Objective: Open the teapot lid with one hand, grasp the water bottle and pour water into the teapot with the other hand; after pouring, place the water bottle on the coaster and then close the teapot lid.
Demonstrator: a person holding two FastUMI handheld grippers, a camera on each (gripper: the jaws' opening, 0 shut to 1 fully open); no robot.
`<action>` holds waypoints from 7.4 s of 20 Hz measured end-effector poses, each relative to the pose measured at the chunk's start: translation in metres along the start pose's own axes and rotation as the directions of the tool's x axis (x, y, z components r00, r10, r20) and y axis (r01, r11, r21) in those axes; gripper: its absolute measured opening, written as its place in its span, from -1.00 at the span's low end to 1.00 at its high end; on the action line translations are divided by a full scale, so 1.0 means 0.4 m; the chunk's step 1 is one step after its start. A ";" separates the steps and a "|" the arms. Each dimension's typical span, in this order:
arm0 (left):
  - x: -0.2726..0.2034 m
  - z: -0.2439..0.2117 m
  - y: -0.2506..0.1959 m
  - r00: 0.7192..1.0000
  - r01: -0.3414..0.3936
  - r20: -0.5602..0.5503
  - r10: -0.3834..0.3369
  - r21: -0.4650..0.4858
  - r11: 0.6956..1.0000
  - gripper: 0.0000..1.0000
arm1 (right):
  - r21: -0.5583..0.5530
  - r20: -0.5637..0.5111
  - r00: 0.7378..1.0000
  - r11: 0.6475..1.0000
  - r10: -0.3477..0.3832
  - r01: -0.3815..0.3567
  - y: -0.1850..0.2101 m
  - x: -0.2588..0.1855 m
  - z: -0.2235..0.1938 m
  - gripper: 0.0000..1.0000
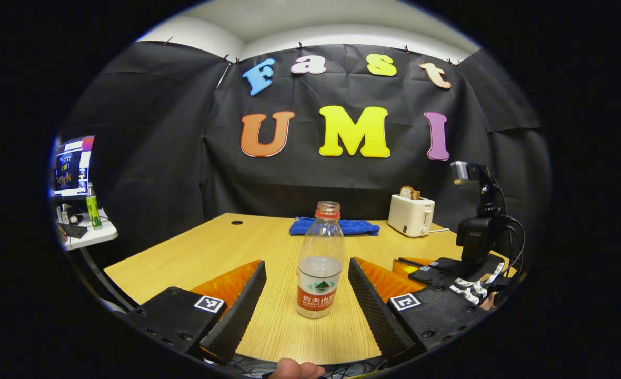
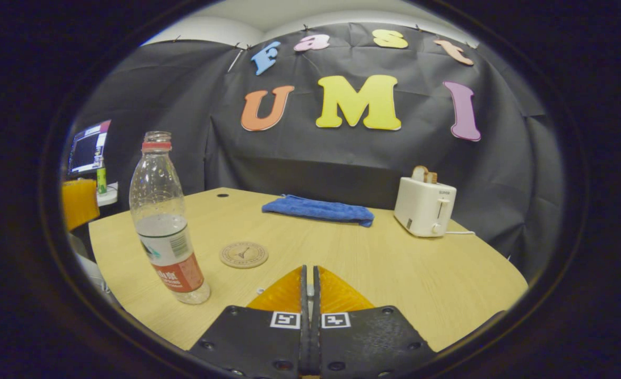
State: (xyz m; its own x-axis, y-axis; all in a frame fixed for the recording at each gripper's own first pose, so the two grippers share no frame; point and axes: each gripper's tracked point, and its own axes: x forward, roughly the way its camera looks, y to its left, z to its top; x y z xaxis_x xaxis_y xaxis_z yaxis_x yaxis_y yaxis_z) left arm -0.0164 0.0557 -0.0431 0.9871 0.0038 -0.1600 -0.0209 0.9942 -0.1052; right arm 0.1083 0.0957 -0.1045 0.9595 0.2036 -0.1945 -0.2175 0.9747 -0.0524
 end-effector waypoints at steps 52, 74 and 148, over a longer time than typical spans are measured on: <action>0.152 -0.063 0.086 0.984 -0.071 0.032 0.176 0.973 0.221 0.41 | 0.073 0.034 0.998 0.996 -0.055 0.052 -0.307 -0.255 0.012 -1.00; 0.209 -0.030 0.015 0.987 -0.020 0.043 0.156 0.989 -0.145 0.49 | 0.116 0.045 0.994 0.989 -0.095 0.089 -0.399 -0.288 -0.024 -1.00; 0.253 -0.019 0.167 0.981 -0.063 -0.117 0.157 0.570 0.819 0.42 | 0.096 0.072 0.996 0.995 -0.044 0.037 -0.311 -0.296 0.035 -1.00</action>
State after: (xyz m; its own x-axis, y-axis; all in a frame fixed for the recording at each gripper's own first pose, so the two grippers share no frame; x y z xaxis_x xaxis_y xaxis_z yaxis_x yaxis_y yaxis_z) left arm 0.0807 0.1216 -0.0738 0.9460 0.1478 -0.2886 0.0106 0.8755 0.4832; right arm 0.0241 -0.0486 -0.0613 0.9786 0.1664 -0.1208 -0.1634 0.9859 0.0349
